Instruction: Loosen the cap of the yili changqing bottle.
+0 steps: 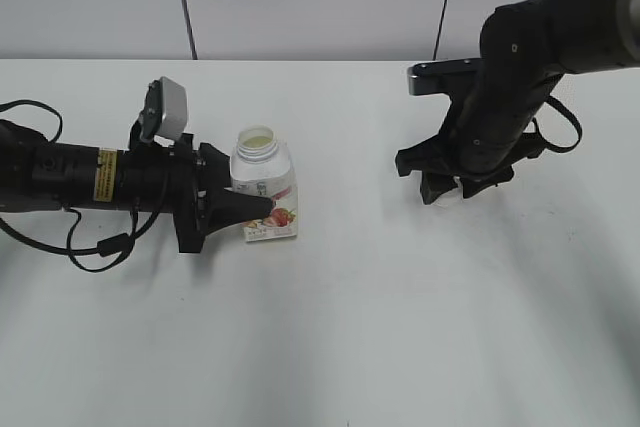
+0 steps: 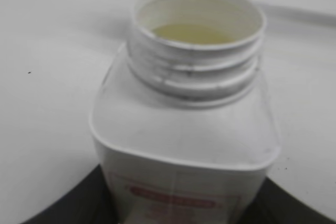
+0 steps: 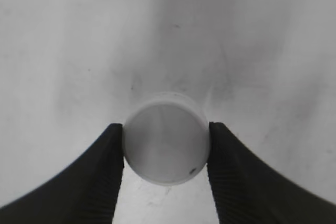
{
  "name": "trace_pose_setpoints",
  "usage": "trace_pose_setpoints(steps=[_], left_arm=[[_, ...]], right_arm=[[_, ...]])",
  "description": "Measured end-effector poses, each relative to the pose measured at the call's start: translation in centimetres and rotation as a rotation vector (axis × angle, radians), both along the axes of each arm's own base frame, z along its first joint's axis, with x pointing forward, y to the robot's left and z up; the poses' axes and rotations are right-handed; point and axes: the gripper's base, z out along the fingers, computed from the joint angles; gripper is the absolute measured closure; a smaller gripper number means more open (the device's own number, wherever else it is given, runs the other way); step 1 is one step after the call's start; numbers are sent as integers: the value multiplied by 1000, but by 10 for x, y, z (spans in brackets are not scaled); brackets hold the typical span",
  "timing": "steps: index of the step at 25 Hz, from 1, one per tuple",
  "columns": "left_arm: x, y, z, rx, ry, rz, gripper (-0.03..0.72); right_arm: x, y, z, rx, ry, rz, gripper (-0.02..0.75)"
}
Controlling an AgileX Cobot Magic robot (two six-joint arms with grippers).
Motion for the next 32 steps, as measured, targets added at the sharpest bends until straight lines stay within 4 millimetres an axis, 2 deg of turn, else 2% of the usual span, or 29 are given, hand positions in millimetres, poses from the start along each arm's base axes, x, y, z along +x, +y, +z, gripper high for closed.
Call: trace_pose_setpoints(steps=[4,8,11,16,22,26,32], left_arm=[[0,0,0,-6,0,-4,337],[0,0,1,-9,0,-5,337],[-1,-1,1,-10,0,-6,338],[-1,-1,1,-6,0,-13,328],[-2,-2,3,-33,1,-29,122],[-2,4,2,-25,0,-36,101],[-5,28,8,35,-1,-94,102]], right_arm=[[-1,0,-15,-16,45,-2,337],[-2,0,-14,-4,47,-13,211],[0,2,-9,8,36,-18,160],[2,3,7,25,5,-20,153],[2,3,30,43,-35,-17,153],[2,3,48,49,-49,-13,153],[-2,1,77,73,-109,-10,153]])
